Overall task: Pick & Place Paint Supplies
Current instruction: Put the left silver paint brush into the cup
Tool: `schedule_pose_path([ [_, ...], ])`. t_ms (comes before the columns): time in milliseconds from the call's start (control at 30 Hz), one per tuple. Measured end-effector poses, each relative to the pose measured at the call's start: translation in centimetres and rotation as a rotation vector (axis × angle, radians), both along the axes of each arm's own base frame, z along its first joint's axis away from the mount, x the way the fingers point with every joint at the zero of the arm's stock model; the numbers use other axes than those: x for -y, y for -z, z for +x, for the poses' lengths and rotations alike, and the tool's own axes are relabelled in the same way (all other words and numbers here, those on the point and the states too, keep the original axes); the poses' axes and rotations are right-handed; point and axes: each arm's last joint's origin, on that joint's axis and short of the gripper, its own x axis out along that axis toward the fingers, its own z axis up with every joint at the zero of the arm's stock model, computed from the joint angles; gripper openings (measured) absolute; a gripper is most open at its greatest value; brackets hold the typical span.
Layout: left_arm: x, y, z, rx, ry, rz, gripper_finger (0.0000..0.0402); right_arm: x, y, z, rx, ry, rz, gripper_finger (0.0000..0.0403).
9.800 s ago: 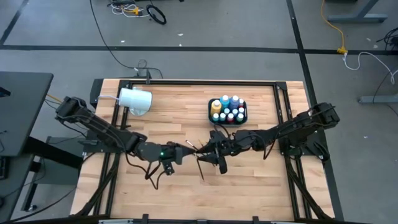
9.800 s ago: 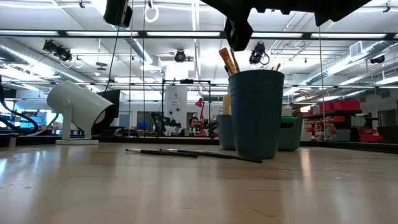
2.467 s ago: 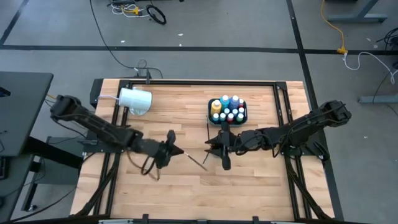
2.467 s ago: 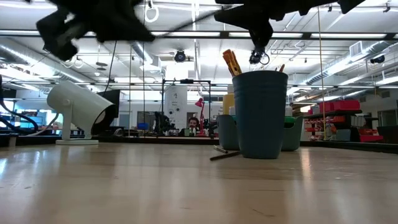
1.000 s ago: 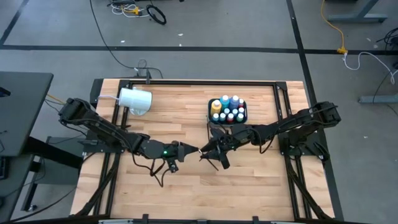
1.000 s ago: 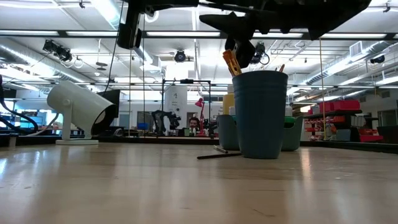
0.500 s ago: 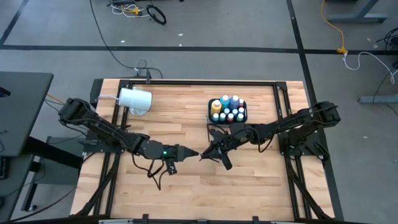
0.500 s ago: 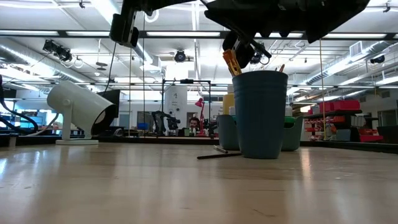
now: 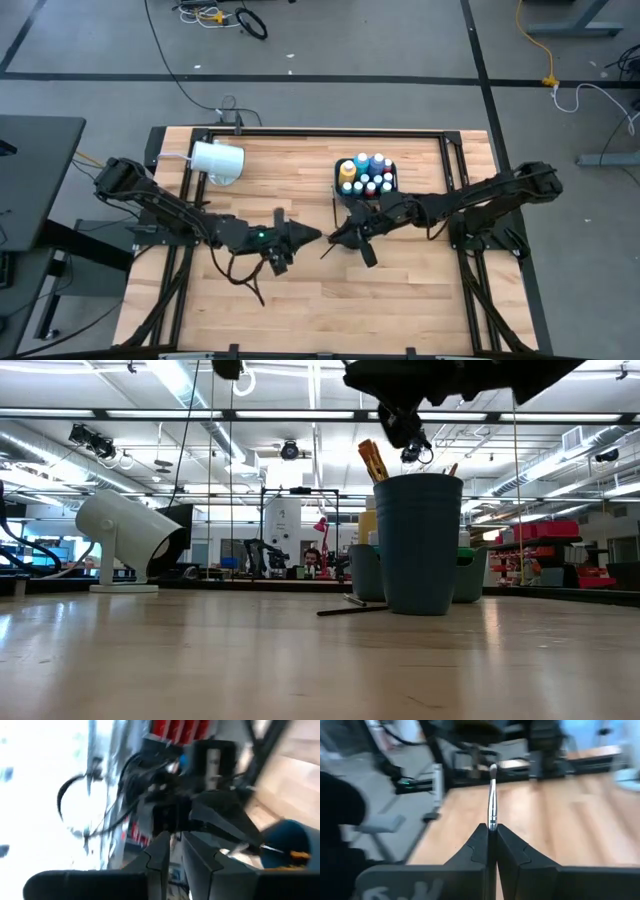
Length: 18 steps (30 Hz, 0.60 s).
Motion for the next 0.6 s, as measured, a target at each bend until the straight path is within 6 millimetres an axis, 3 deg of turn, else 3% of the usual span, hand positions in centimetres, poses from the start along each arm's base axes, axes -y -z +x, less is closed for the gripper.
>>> schedule_pose_path([
  [133,-0.4,-0.5,-0.1,0.082,-0.111,-0.173,0.0074,-0.1,-1.1,-1.0,0.024,0.119,-0.122,0.0016],
  [300,-0.9,-0.4,-0.2,0.139,-0.246,-0.375,0.0088,-0.8,-0.6,-1.5,0.058,0.239,-0.209,0.0015],
  [600,-1.3,-0.1,-0.4,0.276,-0.358,-0.711,0.0094,-1.3,3.3,-4.0,0.107,0.337,-0.198,0.0015],
])
